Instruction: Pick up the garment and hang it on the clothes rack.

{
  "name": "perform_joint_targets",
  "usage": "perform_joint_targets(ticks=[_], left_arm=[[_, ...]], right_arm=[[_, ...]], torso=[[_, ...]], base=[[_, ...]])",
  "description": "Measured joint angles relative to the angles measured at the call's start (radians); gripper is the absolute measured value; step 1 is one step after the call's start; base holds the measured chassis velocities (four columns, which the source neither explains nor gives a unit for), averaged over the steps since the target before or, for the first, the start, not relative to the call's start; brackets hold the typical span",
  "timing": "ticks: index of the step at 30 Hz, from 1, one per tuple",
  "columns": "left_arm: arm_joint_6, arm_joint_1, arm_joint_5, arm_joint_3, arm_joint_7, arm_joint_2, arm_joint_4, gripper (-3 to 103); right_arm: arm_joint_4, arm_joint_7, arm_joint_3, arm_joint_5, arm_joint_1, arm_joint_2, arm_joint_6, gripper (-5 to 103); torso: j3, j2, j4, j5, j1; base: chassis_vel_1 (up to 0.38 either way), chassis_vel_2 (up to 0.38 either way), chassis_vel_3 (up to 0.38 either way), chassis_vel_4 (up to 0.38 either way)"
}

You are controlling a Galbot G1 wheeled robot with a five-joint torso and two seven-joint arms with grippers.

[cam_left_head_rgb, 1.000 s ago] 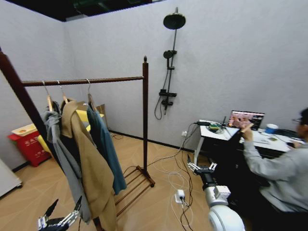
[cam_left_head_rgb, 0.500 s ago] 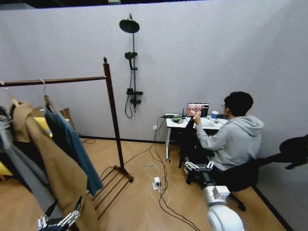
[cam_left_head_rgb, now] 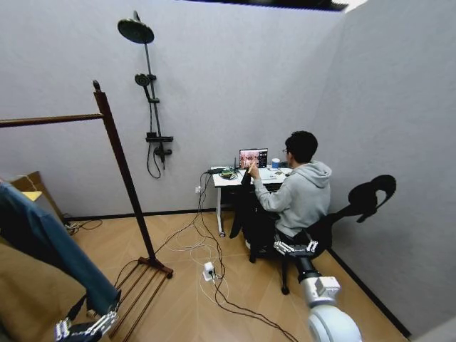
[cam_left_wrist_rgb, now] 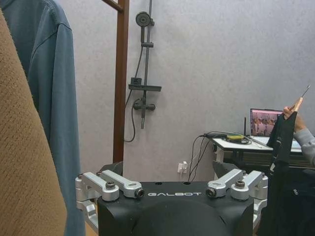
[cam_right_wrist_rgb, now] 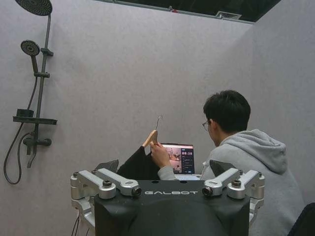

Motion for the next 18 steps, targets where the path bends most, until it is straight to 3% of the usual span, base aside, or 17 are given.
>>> perform_joint_targets(ticks=[7, 18], left_arm=[[0.000, 0.000, 0.000, 0.000, 0.000, 0.000, 0.000, 100], [0.000, 0.000, 0.000, 0.000, 0.000, 0.000, 0.000, 100]], right_arm=[[-0.015, -0.004, -0.020, 0.001, 0.004, -0.005, 0.000, 100], [-0.036, -0.006, -0.043, 0.001, 0.019, -0.006, 0.000, 100]], torso=[[0.000, 0.000, -0.0001, -0.0002, 0.000], [0.000, 0.000, 0.0001, -0.0001, 0.000]], base=[[0.006, -0.007, -0.011, 0.004], [0.102, -0.058, -0.045, 0.104]])
